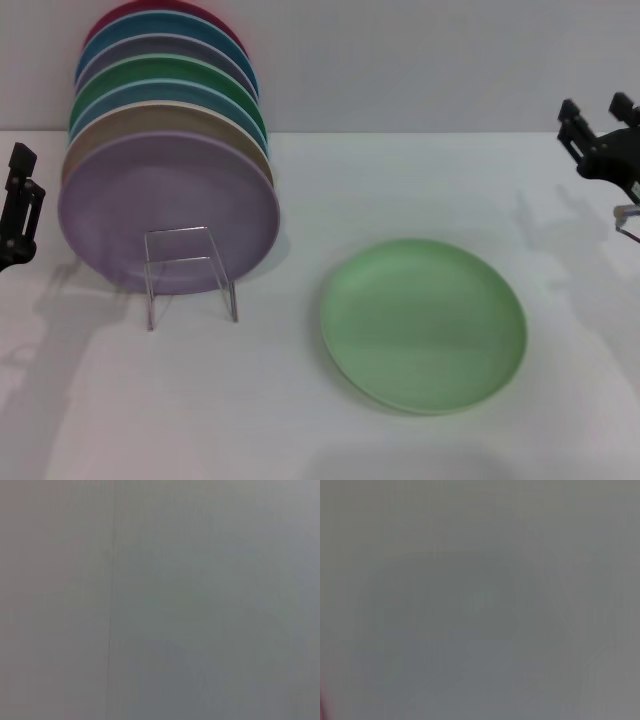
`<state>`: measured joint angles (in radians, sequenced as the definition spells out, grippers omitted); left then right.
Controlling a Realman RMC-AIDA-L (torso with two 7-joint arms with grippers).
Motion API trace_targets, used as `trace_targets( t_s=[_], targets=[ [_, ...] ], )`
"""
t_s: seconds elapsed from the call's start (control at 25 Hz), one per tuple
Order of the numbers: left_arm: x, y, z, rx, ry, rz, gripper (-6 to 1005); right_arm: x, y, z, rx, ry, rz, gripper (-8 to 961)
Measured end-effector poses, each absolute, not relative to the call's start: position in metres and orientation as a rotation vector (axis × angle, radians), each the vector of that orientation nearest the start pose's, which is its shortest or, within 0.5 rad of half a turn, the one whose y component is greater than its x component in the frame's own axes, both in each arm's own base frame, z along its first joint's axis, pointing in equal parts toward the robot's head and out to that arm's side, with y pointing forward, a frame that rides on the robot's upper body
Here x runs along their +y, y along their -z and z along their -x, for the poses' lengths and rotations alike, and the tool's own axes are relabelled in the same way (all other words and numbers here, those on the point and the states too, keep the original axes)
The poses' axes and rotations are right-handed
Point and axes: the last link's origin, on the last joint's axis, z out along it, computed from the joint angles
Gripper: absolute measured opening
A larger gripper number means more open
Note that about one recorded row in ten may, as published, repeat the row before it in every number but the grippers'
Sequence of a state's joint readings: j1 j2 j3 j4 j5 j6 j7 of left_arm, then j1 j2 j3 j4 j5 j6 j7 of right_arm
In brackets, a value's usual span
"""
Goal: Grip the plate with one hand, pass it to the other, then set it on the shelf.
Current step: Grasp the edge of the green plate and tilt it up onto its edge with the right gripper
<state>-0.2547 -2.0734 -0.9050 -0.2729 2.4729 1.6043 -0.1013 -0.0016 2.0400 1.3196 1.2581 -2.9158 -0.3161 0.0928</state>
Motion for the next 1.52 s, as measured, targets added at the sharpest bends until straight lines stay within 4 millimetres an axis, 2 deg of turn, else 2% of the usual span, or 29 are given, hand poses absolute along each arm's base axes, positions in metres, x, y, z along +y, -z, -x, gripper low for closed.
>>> trace_targets(
  t_s=[0.04,0.32,0.44,0.68,0.88,1.2,1.52],
  targets=[
    [0.268,-0.009,0.298,-0.225,0.993,1.491,568,0.342,-0.030,-0.244,0.663,-0.562,1.699,583],
    [0.268,-0.010,0.298,-0.220,0.992,1.492,568,0.357,-0.034,-0.218,0.811,-0.322,1.813,583],
    [0.267,-0.010,0.297,-0.215,0.999,1.489,568,0.357,-0.033,-0.206,0.910,-0.151,1.881,582],
    [0.265,-0.011,0.297,-0.210,1.000,1.480,568,0.353,-0.038,-0.201,1.030,0.013,1.910,582],
    [0.265,-0.012,0.297,-0.206,1.000,1.476,567,0.354,-0.038,-0.202,1.123,0.136,1.931,581],
    [0.266,-0.013,0.296,-0.196,1.003,1.475,567,0.362,-0.026,-0.216,1.305,0.177,2.006,581],
    [0.266,-0.013,0.296,-0.195,1.004,1.476,567,0.368,-0.017,-0.223,1.331,0.235,2.029,580]
  ],
)
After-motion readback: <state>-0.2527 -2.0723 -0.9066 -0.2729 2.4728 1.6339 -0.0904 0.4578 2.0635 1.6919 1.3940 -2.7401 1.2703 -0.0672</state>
